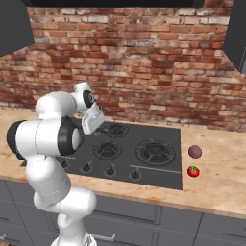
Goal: Place the pan on the front left burner on the stove. Then place the tomato and the onion in the pan and turn on the front left burner.
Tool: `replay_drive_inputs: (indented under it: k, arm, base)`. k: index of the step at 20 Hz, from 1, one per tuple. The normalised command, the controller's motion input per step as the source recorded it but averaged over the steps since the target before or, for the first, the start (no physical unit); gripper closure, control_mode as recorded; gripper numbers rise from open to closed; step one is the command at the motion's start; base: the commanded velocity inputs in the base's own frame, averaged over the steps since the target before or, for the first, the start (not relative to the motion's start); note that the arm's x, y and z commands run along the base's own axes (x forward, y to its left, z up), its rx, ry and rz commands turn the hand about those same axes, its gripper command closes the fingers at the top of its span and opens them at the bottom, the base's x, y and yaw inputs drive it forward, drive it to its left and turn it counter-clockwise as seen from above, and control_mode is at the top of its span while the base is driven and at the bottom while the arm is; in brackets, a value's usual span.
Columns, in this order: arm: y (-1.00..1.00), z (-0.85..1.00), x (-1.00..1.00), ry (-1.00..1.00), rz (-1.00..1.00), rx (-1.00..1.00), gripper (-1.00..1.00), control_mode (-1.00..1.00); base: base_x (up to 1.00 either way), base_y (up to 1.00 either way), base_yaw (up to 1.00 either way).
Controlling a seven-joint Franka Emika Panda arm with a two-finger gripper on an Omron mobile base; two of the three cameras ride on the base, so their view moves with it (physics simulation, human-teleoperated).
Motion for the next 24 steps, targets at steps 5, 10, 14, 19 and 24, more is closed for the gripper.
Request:
replay_drive_inputs:
  k: [5, 10, 14, 19, 24]
  arm:
    - [0.01, -0.26, 0.04, 0.00, 0.00, -0.06, 1.00, -1.00]
    - [0.00, -0.22, 0.00, 0.00, 0.00, -0.02, 1.00, -1.00]
    - [0.00, -0.14, 0.07, -0.05, 0.00, -0.03, 1.00, -1.00]
    - [0.00, -0.17, 0.10, -0.09, 0.00, -0.07, 1.00, -1.00]
    - [0.00, -0.19, 0.23, -0.04, 0.00, -0.04, 1.00, -1.00]
  base:
    - [0.00, 0.00, 0.00]
    - [0.00, 0.00, 0.00]
    - [0.00, 0.00, 0.00]
    - [0.00, 0.00, 0.00]
    - [0.00, 0.00, 0.00]
